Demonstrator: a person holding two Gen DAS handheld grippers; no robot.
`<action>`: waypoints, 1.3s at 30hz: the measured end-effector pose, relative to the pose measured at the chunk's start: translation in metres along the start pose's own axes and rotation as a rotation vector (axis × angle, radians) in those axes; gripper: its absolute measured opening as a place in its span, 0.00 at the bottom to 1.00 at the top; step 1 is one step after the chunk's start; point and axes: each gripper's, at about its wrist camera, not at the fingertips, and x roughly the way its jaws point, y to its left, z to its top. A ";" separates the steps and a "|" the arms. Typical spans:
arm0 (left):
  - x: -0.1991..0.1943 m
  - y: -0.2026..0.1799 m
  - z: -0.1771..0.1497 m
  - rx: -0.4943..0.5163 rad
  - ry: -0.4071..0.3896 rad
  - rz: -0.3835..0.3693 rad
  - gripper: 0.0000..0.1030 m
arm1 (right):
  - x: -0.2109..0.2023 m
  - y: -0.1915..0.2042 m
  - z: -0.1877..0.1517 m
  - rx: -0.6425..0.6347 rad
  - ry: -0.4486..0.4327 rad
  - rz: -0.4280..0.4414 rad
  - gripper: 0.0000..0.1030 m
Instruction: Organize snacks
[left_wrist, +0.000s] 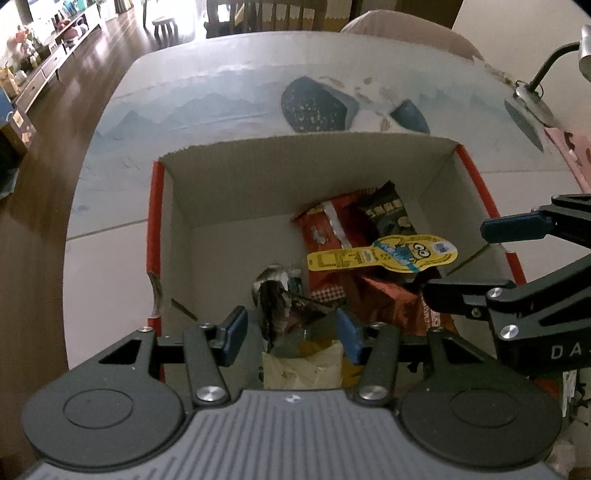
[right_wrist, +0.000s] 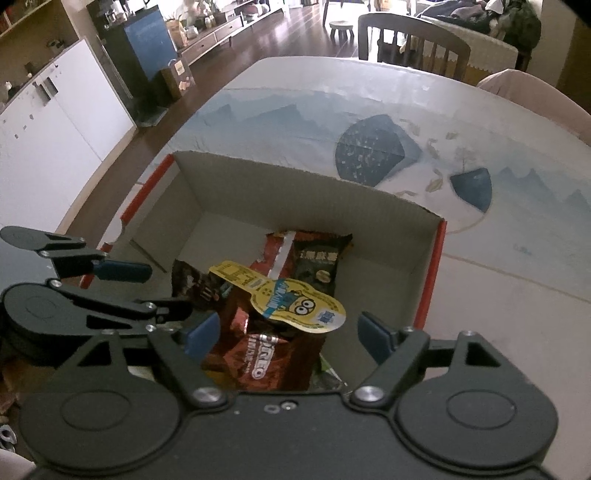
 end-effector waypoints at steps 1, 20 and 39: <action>-0.001 0.000 0.000 -0.002 -0.006 0.000 0.52 | -0.002 0.001 0.000 0.000 -0.005 0.002 0.80; -0.069 0.008 -0.009 -0.045 -0.182 -0.007 0.69 | -0.057 0.013 -0.021 0.019 -0.181 0.018 0.86; -0.117 0.005 -0.040 -0.075 -0.320 -0.055 1.00 | -0.096 0.025 -0.062 0.142 -0.381 0.025 1.00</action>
